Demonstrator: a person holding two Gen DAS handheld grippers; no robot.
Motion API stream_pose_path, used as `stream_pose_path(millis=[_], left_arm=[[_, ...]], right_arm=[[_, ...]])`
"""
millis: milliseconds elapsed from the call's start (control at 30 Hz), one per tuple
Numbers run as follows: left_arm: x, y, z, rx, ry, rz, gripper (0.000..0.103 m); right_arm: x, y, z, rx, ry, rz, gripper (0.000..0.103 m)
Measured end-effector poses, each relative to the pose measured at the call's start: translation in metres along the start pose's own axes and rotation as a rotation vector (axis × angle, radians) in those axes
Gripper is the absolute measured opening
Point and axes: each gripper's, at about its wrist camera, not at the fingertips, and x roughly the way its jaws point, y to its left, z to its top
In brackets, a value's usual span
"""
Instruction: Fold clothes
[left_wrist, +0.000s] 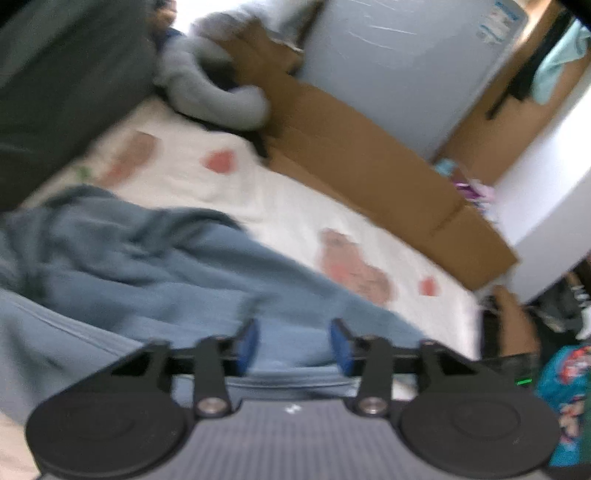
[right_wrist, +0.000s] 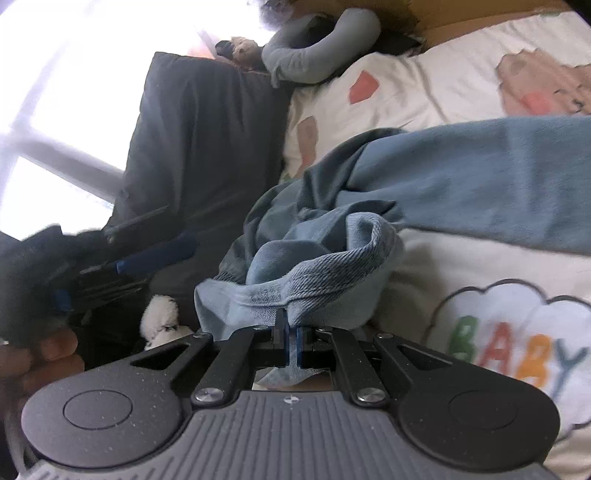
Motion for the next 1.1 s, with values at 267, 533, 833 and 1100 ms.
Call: stream_pose_path(millis=[267,533,833,1100], left_arm=[[-0.035,0.087,-0.008,-0.139,-0.034,0.276,0.057],[-0.034,0.129,-0.038,-0.254,-0.01,0.374,0.059],[-0.012,0.129,-0.066,-0.251,0.051,0.359,0.061],[0.002,0.141,-0.08,-0.269,0.068,0.335,0.076]], right_arm=[[-0.024,-0.012,0.002,-0.022,0.021,-0.101,0.001],[-0.05,-0.028,0.019,-0.032,0.023,-0.235,0.0],[-0.084,-0.065,0.059,0.048,-0.083,-0.429,0.0],[-0.08,-0.08,0.041,0.176,-0.016,-0.331,0.028]])
